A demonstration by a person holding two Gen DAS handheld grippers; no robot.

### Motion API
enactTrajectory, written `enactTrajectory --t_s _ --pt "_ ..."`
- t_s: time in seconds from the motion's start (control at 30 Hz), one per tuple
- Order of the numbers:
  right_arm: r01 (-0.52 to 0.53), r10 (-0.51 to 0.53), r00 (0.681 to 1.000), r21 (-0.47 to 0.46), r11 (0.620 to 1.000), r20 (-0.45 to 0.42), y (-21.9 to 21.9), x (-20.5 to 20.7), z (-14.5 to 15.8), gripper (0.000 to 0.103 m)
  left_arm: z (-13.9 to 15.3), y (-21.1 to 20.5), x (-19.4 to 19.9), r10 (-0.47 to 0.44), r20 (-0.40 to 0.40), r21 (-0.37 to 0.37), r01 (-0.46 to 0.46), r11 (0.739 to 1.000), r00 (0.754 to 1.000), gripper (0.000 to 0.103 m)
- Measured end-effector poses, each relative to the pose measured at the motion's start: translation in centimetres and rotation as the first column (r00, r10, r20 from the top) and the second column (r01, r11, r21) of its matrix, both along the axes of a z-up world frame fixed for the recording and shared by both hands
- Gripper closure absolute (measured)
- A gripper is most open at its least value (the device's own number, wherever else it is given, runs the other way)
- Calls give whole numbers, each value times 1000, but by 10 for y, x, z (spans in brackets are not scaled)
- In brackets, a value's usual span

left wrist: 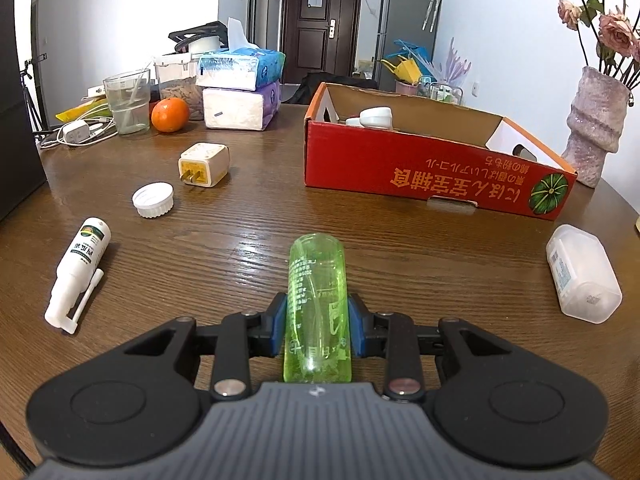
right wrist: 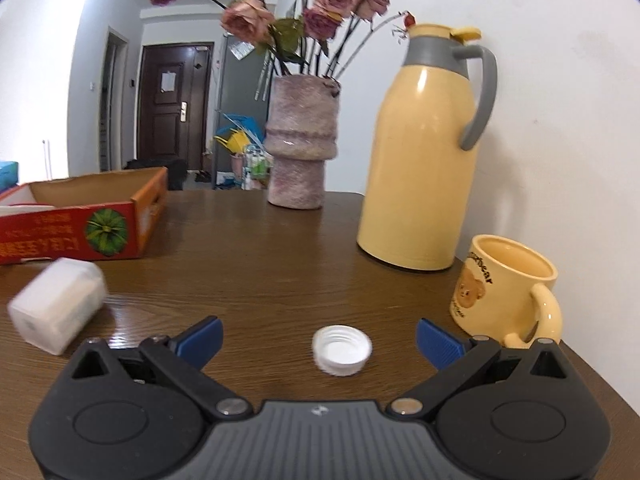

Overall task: Organize rigid objects
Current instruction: 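Lift the green bottle with the left tool while the right tool grasps the white bottle cap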

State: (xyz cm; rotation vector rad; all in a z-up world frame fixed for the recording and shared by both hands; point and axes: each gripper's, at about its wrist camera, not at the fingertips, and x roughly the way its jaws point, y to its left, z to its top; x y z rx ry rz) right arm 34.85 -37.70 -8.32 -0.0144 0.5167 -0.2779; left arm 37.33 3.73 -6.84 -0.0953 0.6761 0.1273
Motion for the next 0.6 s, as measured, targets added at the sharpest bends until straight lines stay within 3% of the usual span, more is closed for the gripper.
enactTrajectory --t_s 0.27,0.33,0.47,0.6 --pt "44 -43 997 16 999 -59 -21 17 -12 4 1 1 0 2 3 -9 -2 1000 1000 71" --pt "56 -53 995 30 998 -90 -24 24 -15 17 2 2 -1 2 10 -13 -2 1000 1000 71" --pt "67 -57 990 79 995 -130 -31 36 -21 30 2 2 -1 1 11 -15 0 1000 1000 71" --pt "67 -44 987 145 987 -154 -37 44 -26 64 2 2 -1 0 3 -14 0 1000 1000 71"
